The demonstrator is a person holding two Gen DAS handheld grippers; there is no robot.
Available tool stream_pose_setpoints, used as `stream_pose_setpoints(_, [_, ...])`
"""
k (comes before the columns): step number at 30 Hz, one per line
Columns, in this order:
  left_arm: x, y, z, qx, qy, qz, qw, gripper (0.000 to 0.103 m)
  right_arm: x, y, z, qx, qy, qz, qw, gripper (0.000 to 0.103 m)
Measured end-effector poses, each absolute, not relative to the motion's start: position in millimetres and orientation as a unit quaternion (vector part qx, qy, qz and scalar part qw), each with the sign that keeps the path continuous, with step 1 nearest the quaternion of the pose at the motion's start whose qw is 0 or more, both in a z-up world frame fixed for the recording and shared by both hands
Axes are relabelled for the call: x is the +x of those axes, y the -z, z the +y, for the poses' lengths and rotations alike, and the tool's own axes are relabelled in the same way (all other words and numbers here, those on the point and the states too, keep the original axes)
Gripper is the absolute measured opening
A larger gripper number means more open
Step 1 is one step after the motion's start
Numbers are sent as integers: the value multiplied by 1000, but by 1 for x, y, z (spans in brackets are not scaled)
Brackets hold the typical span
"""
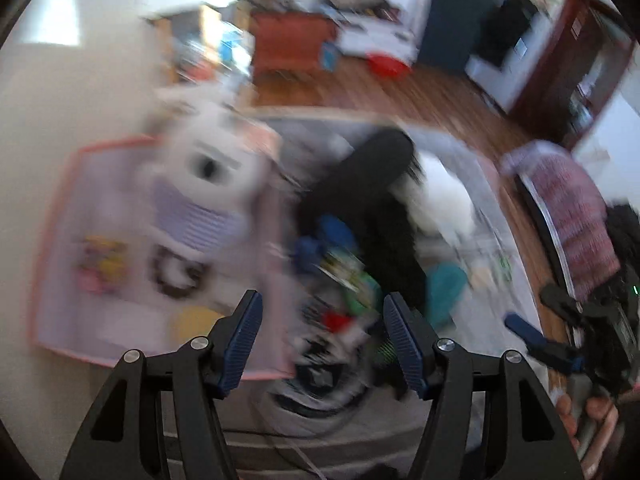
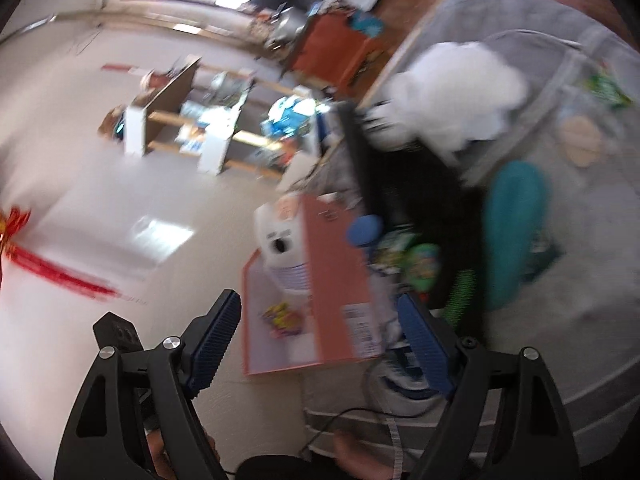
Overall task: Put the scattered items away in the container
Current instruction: 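Grasp the black glove with the left tool and drop it in the box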
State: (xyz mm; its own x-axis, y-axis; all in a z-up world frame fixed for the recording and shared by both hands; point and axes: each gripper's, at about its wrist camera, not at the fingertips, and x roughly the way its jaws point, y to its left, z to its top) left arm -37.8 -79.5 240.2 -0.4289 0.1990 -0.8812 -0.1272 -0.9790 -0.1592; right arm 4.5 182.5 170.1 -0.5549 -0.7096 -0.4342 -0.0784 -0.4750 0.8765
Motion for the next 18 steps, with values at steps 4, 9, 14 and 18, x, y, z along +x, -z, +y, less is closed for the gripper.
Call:
stream_pose_setpoints(4, [-42,-187,-3,-581,-799,35,152,62,9,-124,223,428,732,-501,173,76])
stream_pose_setpoints(9, [-38,-123,70,-622,-756,97,178,62,-1,-72,254,437,679,-574,134,72])
stream_pose_setpoints(14, [-48,-76,99,-633,-743,131,174,61,-20,-62,258,446,698,-546,125,70])
stream_pose_setpoints(18, [-61,-61,93,-641,-741,132,150,14,-37,-41,256,463,686,-549,116,67])
